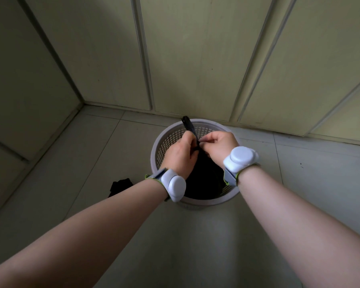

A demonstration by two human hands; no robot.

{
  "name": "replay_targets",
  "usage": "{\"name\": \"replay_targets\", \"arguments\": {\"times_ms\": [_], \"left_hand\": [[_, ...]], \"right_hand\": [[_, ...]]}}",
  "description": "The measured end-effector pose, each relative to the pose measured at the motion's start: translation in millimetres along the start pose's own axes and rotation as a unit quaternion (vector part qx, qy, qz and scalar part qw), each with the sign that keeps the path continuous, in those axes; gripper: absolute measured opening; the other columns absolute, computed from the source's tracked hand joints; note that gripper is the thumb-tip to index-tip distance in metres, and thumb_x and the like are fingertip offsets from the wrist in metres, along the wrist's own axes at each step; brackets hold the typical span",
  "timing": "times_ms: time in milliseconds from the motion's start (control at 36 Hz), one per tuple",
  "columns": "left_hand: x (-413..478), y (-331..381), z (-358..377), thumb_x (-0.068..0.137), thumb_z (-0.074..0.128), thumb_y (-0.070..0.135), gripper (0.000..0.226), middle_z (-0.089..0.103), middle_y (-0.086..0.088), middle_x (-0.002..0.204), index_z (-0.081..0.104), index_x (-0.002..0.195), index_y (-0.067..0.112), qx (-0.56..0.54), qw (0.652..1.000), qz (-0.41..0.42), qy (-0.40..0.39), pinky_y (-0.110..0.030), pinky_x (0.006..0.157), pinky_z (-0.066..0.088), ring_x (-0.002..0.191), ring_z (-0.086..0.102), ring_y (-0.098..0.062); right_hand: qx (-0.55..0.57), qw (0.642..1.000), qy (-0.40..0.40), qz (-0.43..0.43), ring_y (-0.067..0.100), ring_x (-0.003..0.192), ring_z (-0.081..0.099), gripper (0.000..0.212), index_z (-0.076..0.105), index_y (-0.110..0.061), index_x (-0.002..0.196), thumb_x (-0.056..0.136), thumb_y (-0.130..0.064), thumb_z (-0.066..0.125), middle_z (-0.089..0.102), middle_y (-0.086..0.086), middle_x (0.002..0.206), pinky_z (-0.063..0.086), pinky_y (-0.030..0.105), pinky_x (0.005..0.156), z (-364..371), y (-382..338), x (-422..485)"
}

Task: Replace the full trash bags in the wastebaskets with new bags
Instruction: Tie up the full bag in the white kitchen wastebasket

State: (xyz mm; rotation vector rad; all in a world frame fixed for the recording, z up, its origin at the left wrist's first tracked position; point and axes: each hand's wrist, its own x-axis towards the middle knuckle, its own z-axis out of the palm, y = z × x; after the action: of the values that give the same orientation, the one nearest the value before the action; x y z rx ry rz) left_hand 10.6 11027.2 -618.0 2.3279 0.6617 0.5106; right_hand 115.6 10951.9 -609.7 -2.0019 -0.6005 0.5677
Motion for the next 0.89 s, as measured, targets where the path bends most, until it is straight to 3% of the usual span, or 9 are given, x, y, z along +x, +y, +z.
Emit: {"name": "replay_targets", "arguments": {"times_ms": [56, 139, 361, 472, 667, 778, 889], "left_hand": [[1, -3, 0, 0.086, 0.054, 0.012, 0.013, 0.061, -0.011, 0.088, 0.046, 0.095, 0.01, 0.014, 1.0, 0.018, 0.006, -0.033, 0.062, 0.036, 0.081, 0.057, -0.032], [1, -6, -1, 0.086, 0.053, 0.011, 0.011, 0.06, -0.011, 0.087, 0.047, 0.095, 0.009, 0.036, 0.999, 0.039, 0.004, -0.032, 0.06, 0.029, 0.079, 0.055, -0.032], [0, -8, -5, 0.085, 0.056, 0.008, 0.012, 0.061, -0.01, 0.087, 0.048, 0.094, 0.006, 0.013, 0.999, 0.044, -0.01, -0.036, 0.068, 0.042, 0.08, 0.057, -0.028], [-1, -10, -4, 0.085, 0.054, 0.007, 0.01, 0.06, -0.01, 0.089, 0.049, 0.094, 0.006, 0.032, 0.997, 0.075, -0.008, -0.026, 0.063, 0.032, 0.079, 0.055, -0.026], [1, -12, 0, 0.079, 0.052, -0.001, 0.015, 0.058, -0.012, 0.089, 0.051, 0.093, 0.006, 0.049, 0.996, 0.08, 0.008, -0.025, 0.064, 0.027, 0.081, 0.053, -0.03], [2, -13, -3, 0.079, 0.054, 0.001, 0.02, 0.061, -0.009, 0.094, 0.054, 0.099, 0.007, 0.021, 0.998, 0.053, 0.019, -0.025, 0.067, 0.036, 0.085, 0.056, -0.024], [4, -15, -9, 0.081, 0.063, 0.012, 0.015, 0.066, -0.003, 0.093, 0.063, 0.096, 0.011, 0.001, 1.0, 0.007, 0.028, -0.029, 0.075, 0.046, 0.085, 0.059, -0.018]], "right_hand": [[-0.064, 0.997, -0.011, -0.051, 0.007, 0.07, 0.059, 0.016, 0.072, -0.019, 0.086, 0.084, -0.007, 0.062, 0.066, -0.007, 0.075, 0.042, 0.011, 0.061, -2, -3, -5], [-0.109, 0.989, -0.032, -0.095, 0.011, 0.087, 0.064, 0.021, 0.073, -0.014, 0.097, 0.086, -0.006, 0.057, 0.072, 0.0, 0.091, 0.042, 0.015, 0.075, -3, -2, -9], [-0.205, 0.959, -0.079, -0.177, 0.022, 0.098, 0.061, 0.023, 0.072, -0.01, 0.102, 0.081, -0.007, 0.064, 0.069, 0.008, 0.1, 0.042, 0.023, 0.085, -7, 5, -9], [-0.234, 0.95, -0.067, -0.194, 0.026, 0.099, 0.061, 0.02, 0.072, -0.009, 0.101, 0.083, -0.008, 0.061, 0.068, 0.01, 0.101, 0.044, 0.029, 0.088, -7, 6, -7], [-0.261, 0.947, -0.089, -0.167, 0.026, 0.105, 0.06, 0.021, 0.068, -0.01, 0.105, 0.087, -0.013, 0.056, 0.068, 0.009, 0.108, 0.044, 0.032, 0.091, -1, 2, -6], [-0.196, 0.964, -0.153, -0.098, 0.017, 0.087, 0.061, 0.016, 0.068, -0.011, 0.101, 0.09, -0.015, 0.057, 0.069, 0.004, 0.094, 0.044, 0.025, 0.077, -5, -1, -3], [-0.027, 0.97, -0.242, 0.015, 0.007, 0.052, 0.041, 0.021, 0.059, -0.019, 0.076, 0.094, -0.011, 0.052, 0.05, -0.004, 0.063, 0.035, 0.019, 0.049, -11, 2, -2]]}}
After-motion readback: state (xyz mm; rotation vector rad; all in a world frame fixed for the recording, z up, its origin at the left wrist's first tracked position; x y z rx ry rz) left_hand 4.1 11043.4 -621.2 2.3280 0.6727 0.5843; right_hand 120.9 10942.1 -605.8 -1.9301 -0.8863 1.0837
